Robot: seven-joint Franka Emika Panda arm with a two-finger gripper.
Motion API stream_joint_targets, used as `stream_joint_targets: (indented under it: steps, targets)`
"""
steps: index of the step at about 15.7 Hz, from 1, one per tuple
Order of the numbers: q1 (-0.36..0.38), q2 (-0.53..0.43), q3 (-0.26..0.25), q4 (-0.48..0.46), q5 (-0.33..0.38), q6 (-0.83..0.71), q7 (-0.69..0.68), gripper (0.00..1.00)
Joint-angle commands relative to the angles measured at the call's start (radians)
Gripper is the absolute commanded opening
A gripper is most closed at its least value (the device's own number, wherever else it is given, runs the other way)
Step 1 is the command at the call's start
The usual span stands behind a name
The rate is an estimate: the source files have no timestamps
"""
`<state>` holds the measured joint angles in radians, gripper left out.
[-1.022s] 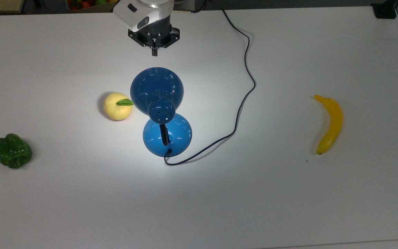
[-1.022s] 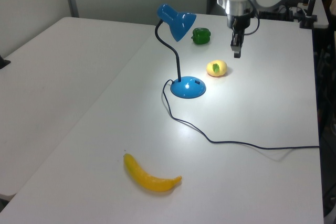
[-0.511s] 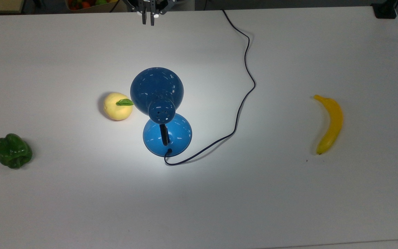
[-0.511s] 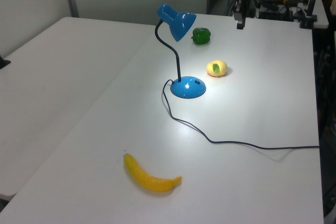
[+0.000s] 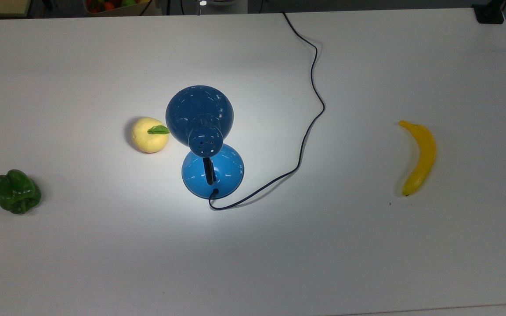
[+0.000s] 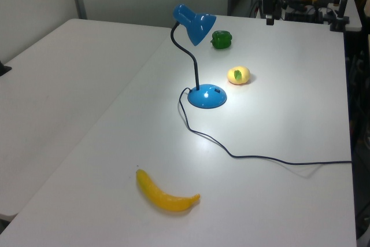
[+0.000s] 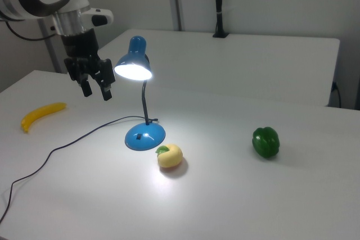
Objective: Turn on desk lamp
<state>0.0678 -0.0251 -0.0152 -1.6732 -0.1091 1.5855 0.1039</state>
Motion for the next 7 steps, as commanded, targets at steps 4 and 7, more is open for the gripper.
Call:
stream_joint_targets:
  steps: [4, 7]
  targets:
    - [-0.017, -0.003, -0.009, 0.036, 0.022, -0.027, 0.000, 1.00]
    - [-0.017, -0.001, -0.008, 0.036, 0.022, -0.022, 0.002, 1.00]
